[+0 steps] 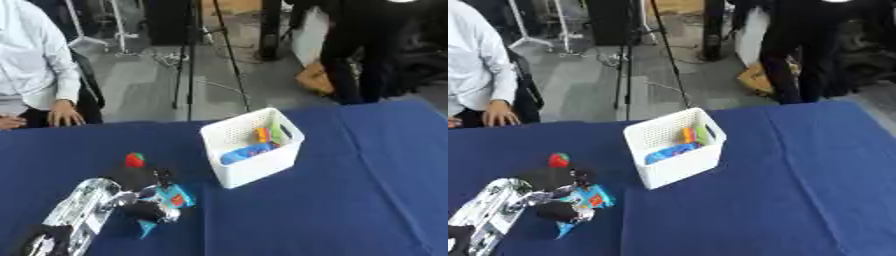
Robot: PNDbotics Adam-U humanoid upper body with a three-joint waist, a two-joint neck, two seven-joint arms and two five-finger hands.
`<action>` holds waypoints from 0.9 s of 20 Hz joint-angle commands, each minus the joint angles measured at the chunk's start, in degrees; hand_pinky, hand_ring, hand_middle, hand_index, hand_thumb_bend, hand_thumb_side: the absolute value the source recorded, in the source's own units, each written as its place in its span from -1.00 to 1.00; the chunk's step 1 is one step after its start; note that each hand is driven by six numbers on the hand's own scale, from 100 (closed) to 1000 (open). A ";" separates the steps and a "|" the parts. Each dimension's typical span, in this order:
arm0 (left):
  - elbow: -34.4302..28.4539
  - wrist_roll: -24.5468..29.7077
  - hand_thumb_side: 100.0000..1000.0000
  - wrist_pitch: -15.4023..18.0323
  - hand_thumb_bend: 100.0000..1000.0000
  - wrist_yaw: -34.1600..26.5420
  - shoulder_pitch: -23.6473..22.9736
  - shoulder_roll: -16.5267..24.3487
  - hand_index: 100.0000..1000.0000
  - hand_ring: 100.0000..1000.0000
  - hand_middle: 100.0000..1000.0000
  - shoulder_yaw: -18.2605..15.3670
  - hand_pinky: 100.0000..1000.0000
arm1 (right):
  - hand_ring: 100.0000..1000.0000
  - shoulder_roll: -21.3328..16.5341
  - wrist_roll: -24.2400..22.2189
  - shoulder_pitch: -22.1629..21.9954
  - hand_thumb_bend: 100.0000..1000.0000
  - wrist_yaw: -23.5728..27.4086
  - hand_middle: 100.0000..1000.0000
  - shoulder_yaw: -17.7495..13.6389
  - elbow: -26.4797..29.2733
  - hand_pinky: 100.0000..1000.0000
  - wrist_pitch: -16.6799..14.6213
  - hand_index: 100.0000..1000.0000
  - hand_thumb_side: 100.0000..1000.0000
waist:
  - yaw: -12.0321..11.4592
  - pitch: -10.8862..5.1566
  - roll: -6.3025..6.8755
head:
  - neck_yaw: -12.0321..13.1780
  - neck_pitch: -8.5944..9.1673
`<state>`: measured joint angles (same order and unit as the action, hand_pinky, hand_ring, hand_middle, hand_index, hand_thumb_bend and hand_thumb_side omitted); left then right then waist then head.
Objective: Pick up objects on the table and place them in the box.
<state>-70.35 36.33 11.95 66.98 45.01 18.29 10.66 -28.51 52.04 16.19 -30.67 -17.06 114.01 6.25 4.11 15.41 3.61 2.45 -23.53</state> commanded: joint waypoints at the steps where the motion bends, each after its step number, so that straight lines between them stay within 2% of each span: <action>1: -0.20 -0.46 1.00 0.15 0.05 0.65 1.35 0.33 1.00 1.00 1.00 -0.83 1.00 | 0.63 -1.01 -0.07 0.77 -1.00 0.26 0.22 -0.32 0.58 0.64 0.01 0.40 0.52 | -0.05 -0.86 -0.38 | 0.31 -0.18; 13: 0.83 -0.07 0.99 0.52 0.07 2.38 1.60 -0.03 1.00 1.00 1.00 -0.84 1.00 | 0.62 -0.98 -0.07 0.84 -1.00 0.28 0.21 -0.45 0.58 0.64 -0.07 0.39 0.51 | 0.20 -0.76 -0.52 | 0.46 0.22; 14: 0.94 0.13 0.91 0.55 0.03 2.45 1.56 -0.07 1.00 1.00 1.00 -0.83 1.00 | 0.62 -0.98 -0.07 0.86 -1.00 0.29 0.21 -0.46 0.58 0.64 -0.07 0.39 0.51 | 0.22 -0.73 -0.54 | 0.48 0.28; 18: 1.26 1.11 0.85 0.50 -0.03 2.54 1.55 -0.25 1.00 1.00 1.00 -0.88 1.00 | 0.62 -0.93 -0.07 0.91 -1.00 0.32 0.21 -0.53 0.58 0.64 -0.10 0.39 0.50 | 0.30 -0.63 -0.62 | 0.56 0.36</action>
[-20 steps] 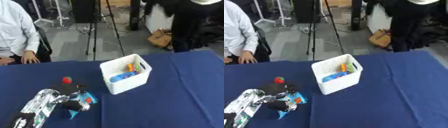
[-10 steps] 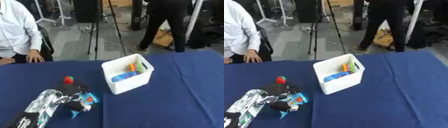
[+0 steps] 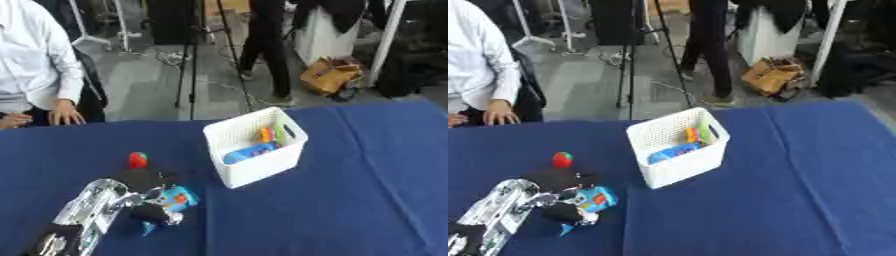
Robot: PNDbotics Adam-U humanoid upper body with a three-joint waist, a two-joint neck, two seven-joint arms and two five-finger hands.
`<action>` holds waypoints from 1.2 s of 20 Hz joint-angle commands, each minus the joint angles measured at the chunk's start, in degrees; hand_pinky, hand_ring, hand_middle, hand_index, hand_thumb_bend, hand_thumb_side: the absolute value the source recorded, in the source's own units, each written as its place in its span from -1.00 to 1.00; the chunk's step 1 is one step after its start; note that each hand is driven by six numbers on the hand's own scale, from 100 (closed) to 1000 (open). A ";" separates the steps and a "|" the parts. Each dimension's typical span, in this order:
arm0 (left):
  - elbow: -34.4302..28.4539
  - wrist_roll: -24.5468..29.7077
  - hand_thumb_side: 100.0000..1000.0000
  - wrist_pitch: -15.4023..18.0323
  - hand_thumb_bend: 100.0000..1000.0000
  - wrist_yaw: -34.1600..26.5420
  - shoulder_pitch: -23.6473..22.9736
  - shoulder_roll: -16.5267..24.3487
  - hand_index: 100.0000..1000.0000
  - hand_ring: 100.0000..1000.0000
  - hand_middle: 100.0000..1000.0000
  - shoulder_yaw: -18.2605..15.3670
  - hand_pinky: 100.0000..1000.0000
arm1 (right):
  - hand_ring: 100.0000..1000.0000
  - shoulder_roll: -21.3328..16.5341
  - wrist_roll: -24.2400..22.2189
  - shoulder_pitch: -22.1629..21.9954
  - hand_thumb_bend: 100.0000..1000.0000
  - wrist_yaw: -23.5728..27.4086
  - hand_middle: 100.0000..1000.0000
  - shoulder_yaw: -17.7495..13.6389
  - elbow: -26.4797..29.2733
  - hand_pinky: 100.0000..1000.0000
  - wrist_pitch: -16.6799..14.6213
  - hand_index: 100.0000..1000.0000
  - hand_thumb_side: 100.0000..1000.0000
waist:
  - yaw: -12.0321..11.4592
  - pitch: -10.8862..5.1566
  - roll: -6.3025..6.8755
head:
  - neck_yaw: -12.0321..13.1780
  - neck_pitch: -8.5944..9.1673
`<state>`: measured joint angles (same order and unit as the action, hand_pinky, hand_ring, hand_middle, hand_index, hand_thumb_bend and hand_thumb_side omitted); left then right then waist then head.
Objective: Pick up objects on the table and place them in the box.
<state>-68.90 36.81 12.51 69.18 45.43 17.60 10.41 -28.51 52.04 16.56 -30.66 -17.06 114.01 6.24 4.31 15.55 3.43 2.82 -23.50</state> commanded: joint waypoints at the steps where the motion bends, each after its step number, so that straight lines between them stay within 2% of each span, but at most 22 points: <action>1: -0.15 0.92 0.85 -0.07 -0.03 0.33 1.15 0.39 1.00 1.00 1.00 -0.62 1.00 | 0.62 -0.91 -0.08 0.55 -1.00 0.32 0.21 -0.53 0.58 0.64 -0.10 0.39 0.50 | 0.11 -0.74 -0.46 | 0.19 0.36; 5: -0.04 1.81 0.78 -0.06 -0.06 0.17 1.11 0.31 1.00 1.00 1.00 -0.64 1.00 | 0.62 -0.84 -0.08 0.57 -1.00 0.32 0.21 -0.55 0.58 0.63 -0.14 0.39 0.50 | 0.08 -0.69 -0.51 | 0.21 0.36; 6: 0.04 2.04 0.71 -0.10 -0.11 0.19 1.09 0.33 1.00 1.00 1.00 -0.65 1.00 | 0.62 -0.83 -0.08 0.57 -1.00 0.33 0.21 -0.54 0.58 0.63 -0.15 0.39 0.50 | 0.08 -0.68 -0.53 | 0.22 0.36; 13: 0.05 2.43 0.64 -0.28 -0.20 0.46 0.93 0.18 1.00 1.00 1.00 -0.75 1.00 | 0.62 -0.73 -0.08 0.58 -1.00 0.32 0.20 -0.60 0.58 0.63 -0.12 0.38 0.49 | 0.12 -0.60 -0.60 | 0.34 0.42; 16: 0.02 2.53 0.53 -0.38 -0.33 0.34 0.93 0.02 1.00 1.00 1.00 -0.84 1.00 | 0.62 -0.75 -0.08 0.62 -1.00 0.33 0.20 -0.64 0.58 0.63 -0.16 0.38 0.48 | 0.11 -0.62 -0.61 | 0.34 0.41; 24: 0.11 2.86 0.47 -0.64 -0.40 0.20 1.05 -0.36 1.00 1.00 1.00 -0.95 1.00 | 0.62 -0.80 -0.08 0.74 -1.00 0.31 0.20 -0.72 0.58 0.64 -0.23 0.38 0.47 | 0.06 -0.64 -0.57 | 0.40 0.50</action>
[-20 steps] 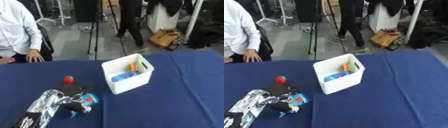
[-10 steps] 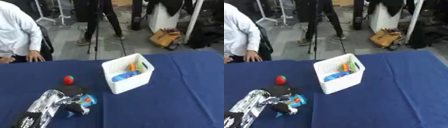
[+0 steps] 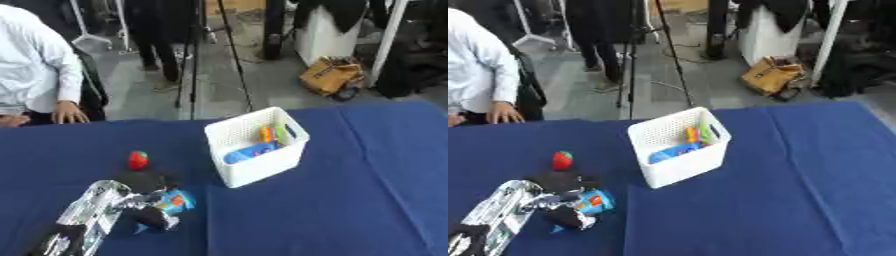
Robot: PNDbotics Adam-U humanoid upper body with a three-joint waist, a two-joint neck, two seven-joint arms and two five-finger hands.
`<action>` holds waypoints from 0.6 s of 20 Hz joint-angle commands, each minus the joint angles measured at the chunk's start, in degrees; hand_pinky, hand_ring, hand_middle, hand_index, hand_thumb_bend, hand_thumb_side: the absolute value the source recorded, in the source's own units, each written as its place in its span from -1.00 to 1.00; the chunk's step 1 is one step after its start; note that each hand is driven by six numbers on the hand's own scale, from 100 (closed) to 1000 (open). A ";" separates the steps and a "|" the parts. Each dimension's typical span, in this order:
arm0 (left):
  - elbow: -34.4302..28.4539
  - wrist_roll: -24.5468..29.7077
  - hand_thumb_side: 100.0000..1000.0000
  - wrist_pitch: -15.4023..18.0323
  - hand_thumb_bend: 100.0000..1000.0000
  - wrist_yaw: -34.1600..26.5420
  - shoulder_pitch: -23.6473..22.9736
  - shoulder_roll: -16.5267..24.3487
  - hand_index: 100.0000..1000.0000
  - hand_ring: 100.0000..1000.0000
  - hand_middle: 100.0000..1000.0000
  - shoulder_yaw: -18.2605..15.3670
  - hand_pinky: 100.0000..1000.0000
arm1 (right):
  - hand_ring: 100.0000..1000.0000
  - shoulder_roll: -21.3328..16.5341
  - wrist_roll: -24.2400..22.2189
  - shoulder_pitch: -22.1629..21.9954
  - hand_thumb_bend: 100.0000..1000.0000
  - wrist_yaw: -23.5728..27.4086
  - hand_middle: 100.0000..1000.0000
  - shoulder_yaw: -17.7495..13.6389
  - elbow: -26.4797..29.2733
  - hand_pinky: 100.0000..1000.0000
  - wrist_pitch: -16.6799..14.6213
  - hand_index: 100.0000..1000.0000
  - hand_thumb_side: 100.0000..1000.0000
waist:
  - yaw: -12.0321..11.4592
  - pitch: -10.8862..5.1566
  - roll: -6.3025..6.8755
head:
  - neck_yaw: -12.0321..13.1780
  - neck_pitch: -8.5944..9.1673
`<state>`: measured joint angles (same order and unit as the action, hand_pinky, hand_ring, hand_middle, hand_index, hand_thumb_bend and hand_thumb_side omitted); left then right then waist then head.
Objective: Pick up objects on the table and place them in the box.
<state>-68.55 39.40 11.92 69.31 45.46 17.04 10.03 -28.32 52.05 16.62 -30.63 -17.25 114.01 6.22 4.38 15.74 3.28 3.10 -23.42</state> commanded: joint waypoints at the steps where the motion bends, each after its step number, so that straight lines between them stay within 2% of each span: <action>1: -0.21 0.28 0.45 -0.05 -0.39 0.00 1.04 0.14 1.00 1.00 1.00 -0.60 1.00 | 0.62 -1.00 -0.09 0.70 -1.00 0.26 0.20 -0.53 0.58 0.64 -0.22 0.38 0.47 | -0.04 -0.85 -0.40 | 0.11 0.39; 6: -0.18 0.67 0.37 -0.17 -0.43 -0.07 1.06 -0.05 1.00 1.00 1.00 -0.67 1.00 | 0.63 -1.07 -0.09 0.78 -1.00 0.23 0.20 -0.57 0.58 0.64 -0.28 0.38 0.46 | -0.09 -0.86 -0.41 | 0.08 0.42; 12: -0.39 0.64 0.11 -0.51 -0.57 0.10 1.10 -0.23 1.00 1.00 1.00 -0.67 1.00 | 0.63 -1.11 -0.09 0.86 -1.00 0.33 0.20 -0.70 0.58 0.64 -0.34 0.38 0.46 | -0.12 -0.83 -0.47 | 0.18 0.40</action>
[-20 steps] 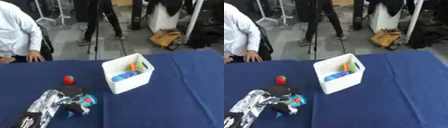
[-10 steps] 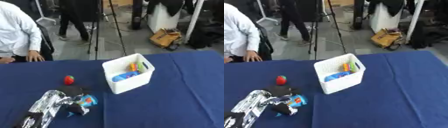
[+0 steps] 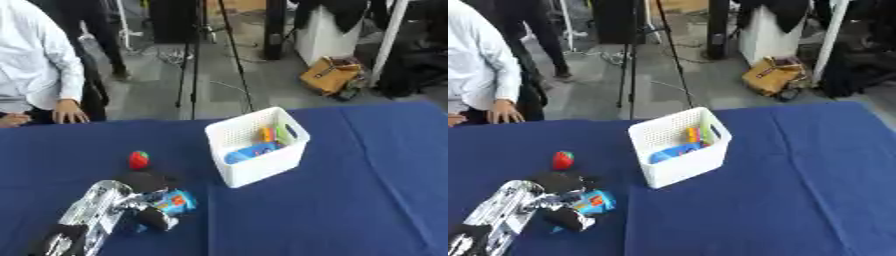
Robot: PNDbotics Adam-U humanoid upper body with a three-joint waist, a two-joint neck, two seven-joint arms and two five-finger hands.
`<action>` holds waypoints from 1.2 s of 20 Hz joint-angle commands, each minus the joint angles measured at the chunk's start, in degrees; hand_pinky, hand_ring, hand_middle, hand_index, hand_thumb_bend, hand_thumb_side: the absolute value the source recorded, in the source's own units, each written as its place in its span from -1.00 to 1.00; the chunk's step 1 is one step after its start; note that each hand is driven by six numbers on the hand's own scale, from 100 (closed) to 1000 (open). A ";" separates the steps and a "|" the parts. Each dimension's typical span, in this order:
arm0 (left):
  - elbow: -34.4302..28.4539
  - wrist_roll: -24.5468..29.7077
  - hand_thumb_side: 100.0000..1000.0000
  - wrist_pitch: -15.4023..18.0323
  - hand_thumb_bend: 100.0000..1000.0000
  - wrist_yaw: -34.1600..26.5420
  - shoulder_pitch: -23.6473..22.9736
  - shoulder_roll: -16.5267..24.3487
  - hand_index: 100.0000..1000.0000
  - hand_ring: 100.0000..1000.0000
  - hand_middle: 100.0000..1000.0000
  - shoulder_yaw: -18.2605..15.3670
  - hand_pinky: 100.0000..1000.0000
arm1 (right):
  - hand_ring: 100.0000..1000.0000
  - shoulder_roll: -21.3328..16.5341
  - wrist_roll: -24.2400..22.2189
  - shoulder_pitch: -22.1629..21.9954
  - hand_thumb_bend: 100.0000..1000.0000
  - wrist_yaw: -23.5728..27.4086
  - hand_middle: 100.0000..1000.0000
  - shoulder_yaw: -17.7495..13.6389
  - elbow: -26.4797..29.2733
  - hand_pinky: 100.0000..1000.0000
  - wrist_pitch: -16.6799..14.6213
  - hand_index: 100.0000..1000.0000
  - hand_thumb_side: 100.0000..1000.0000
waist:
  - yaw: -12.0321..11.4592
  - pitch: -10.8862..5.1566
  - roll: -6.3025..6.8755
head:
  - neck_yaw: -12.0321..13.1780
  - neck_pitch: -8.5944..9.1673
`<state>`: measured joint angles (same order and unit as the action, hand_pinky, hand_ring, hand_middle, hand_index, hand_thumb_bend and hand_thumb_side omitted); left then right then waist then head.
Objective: Pick up objects on the table and place them in the box.
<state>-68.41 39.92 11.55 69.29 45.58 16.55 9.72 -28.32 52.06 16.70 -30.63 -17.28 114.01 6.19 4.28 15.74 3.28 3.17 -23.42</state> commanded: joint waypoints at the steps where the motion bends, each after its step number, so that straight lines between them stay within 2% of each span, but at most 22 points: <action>1: -0.52 0.12 0.03 -0.21 -0.60 0.24 1.00 0.23 1.00 1.00 1.00 -0.36 0.98 | 0.63 -1.11 -0.09 0.79 -1.00 0.35 0.20 -0.69 0.58 0.64 -0.33 0.38 0.46 | -0.02 -0.83 -0.48 | 0.11 0.46; 4: -0.50 0.27 -0.06 -0.31 -0.61 0.89 1.13 0.14 1.00 1.00 1.00 -0.40 0.96 | 0.63 -1.13 -0.09 0.84 -1.00 0.39 0.20 -0.75 0.58 0.64 -0.38 0.38 0.46 | 0.00 -0.82 -0.51 | 0.07 0.51; 5: -0.49 0.30 -0.25 -0.34 -0.72 1.06 1.16 0.08 1.00 1.00 1.00 -0.43 0.90 | 0.63 -1.13 -0.09 0.87 -1.00 0.40 0.19 -0.77 0.58 0.64 -0.41 0.37 0.45 | 0.02 -0.81 -0.51 | 0.09 0.53; 12: -0.38 0.50 -0.39 -0.91 -0.81 1.72 1.31 -0.27 1.00 0.98 1.00 -0.51 0.84 | 0.63 -1.12 -0.09 0.93 -1.00 0.39 0.19 -0.95 0.58 0.63 -0.64 0.37 0.44 | 0.18 -0.82 -0.51 | 0.18 0.76; 13: -0.38 0.51 -0.47 -0.98 -0.87 1.79 1.32 -0.30 1.00 0.95 1.00 -0.54 0.81 | 0.63 -1.11 -0.09 0.92 -1.00 0.39 0.19 -0.97 0.58 0.63 -0.64 0.37 0.44 | 0.20 -0.83 -0.50 | 0.19 0.80; 16: -0.37 0.50 -0.47 -1.20 -0.88 1.87 1.33 -0.36 1.00 0.95 1.00 -0.60 0.81 | 0.63 -1.07 -0.09 0.90 -1.00 0.36 0.19 -1.01 0.58 0.63 -0.62 0.37 0.44 | 0.24 -0.83 -0.49 | 0.20 0.84; 19: -0.35 0.50 -0.59 -1.37 -1.00 1.89 1.36 -0.50 1.00 0.88 1.00 -0.58 0.70 | 0.63 -1.04 -0.09 0.91 -1.00 0.35 0.19 -1.02 0.58 0.63 -0.59 0.37 0.43 | 0.24 -0.82 -0.49 | 0.21 0.87; 24: -0.48 0.41 -0.67 -1.77 -1.00 1.95 1.46 -0.77 1.00 0.83 1.00 -0.57 0.62 | 0.63 -1.02 -0.09 0.91 -1.00 0.32 0.19 -1.07 0.58 0.63 -0.54 0.37 0.42 | 0.28 -0.84 -0.48 | 0.26 0.93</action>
<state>-68.23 40.32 10.05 71.09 45.91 15.56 9.66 -28.32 52.10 17.11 -30.40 -17.66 114.01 5.90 4.52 15.75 3.21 3.29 -22.97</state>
